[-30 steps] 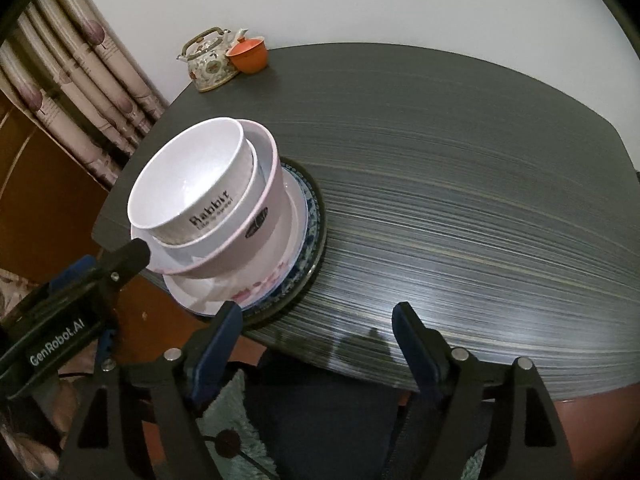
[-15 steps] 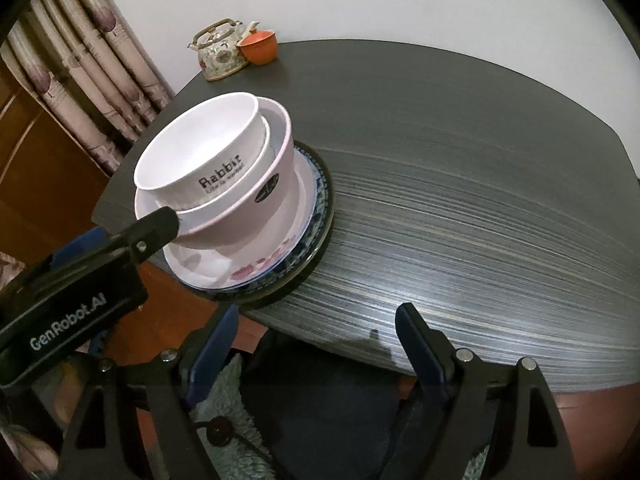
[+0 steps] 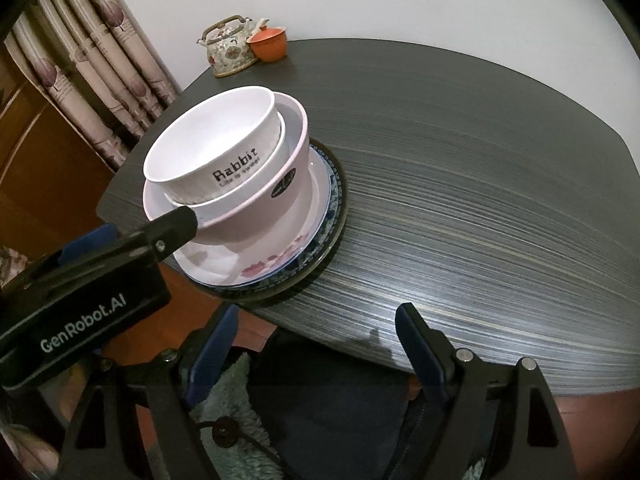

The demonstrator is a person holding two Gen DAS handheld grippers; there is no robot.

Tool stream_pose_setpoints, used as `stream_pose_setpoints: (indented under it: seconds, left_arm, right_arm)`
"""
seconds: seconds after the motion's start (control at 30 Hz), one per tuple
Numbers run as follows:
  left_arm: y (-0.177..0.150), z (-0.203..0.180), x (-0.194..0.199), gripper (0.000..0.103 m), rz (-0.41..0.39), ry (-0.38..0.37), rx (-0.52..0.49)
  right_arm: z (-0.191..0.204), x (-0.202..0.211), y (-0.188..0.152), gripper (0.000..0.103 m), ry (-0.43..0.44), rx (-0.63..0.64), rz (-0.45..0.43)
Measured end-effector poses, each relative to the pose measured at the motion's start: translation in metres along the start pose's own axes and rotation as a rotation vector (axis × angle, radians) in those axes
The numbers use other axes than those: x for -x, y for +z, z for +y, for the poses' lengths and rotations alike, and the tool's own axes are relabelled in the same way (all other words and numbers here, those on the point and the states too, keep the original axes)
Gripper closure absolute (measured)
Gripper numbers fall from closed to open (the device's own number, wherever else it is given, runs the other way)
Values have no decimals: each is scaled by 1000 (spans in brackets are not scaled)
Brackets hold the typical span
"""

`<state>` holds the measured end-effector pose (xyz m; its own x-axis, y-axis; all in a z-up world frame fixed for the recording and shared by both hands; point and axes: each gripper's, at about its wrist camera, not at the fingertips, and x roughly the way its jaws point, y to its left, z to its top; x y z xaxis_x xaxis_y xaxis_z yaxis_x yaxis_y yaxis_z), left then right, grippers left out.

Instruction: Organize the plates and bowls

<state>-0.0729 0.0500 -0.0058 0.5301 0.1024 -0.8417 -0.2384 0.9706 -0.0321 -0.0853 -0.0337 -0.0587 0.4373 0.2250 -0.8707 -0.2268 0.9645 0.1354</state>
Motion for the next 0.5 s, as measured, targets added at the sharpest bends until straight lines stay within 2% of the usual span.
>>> stream_pose_setpoints:
  seconds: [0.5]
  left_arm:
    - [-1, 0, -1, 15, 3, -3, -4]
  right_arm:
    - [-2, -2, -1, 20, 9, -17, 10]
